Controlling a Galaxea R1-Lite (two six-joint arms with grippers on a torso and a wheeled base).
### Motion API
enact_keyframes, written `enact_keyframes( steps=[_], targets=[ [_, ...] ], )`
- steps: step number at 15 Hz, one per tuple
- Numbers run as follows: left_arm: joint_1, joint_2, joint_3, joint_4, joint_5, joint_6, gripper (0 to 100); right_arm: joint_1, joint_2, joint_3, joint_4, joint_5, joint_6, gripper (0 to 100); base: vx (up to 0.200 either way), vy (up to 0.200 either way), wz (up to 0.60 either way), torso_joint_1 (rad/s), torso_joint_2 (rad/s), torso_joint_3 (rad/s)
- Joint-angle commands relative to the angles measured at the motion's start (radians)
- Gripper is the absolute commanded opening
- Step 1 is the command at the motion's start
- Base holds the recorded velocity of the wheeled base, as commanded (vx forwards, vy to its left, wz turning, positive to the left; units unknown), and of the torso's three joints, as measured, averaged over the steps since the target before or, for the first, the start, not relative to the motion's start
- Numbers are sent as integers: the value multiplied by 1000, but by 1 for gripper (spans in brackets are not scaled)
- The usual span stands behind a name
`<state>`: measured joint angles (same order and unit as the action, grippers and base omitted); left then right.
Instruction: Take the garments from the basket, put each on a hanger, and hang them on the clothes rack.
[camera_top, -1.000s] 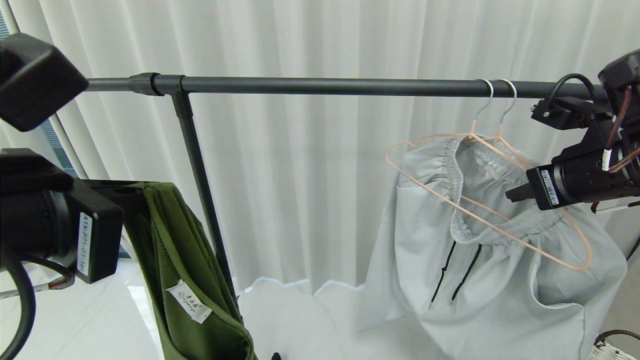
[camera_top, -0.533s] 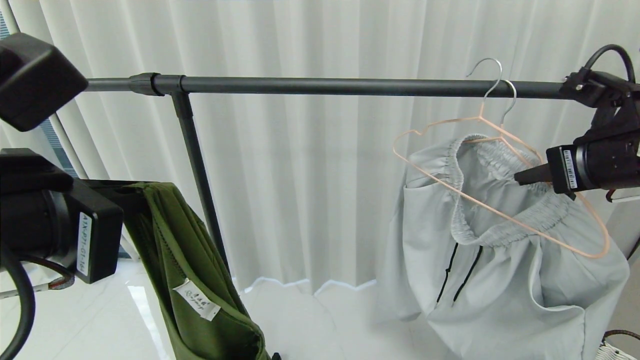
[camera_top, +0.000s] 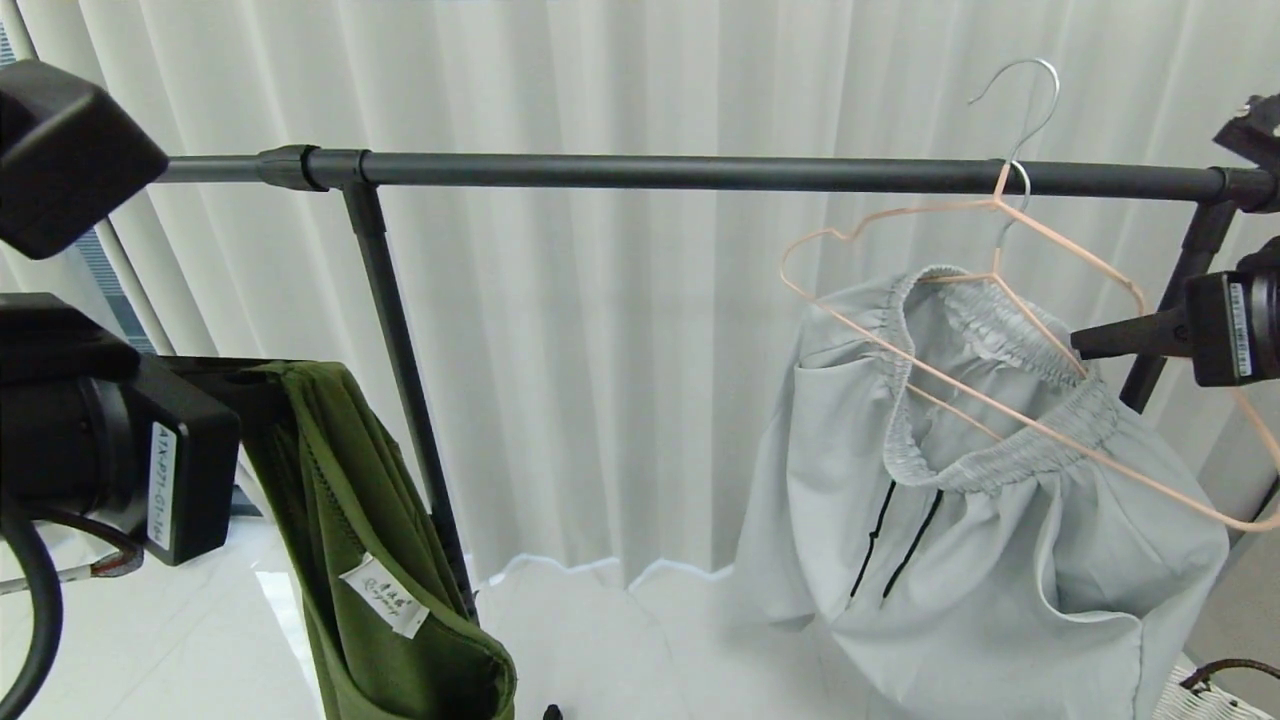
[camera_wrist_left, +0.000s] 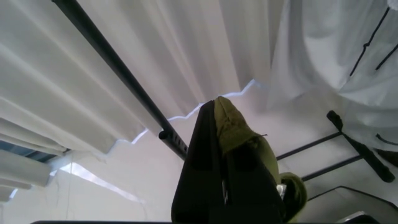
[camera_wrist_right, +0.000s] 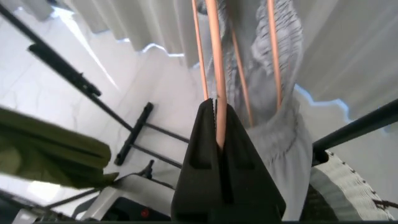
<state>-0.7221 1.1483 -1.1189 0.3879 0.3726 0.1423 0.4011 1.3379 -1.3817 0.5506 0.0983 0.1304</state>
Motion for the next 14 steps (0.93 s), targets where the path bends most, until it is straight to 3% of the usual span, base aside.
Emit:
enact_keyframes(
  steps=[1,9,14],
  targets=[
    [0,1,1,0,0,0,0,16,-59,35,0,3,-3,0,-200,0,0,7,2,-7],
    [6,7,4,0,0,-3,0,157,-169,190,-67,31,-3,0,-200,0,0,-2,1,4],
    [23,14,62,-17,0,-6,0,337,-272,409,-219,32,0,0,-160,0,0,1,7,2]
  ],
)
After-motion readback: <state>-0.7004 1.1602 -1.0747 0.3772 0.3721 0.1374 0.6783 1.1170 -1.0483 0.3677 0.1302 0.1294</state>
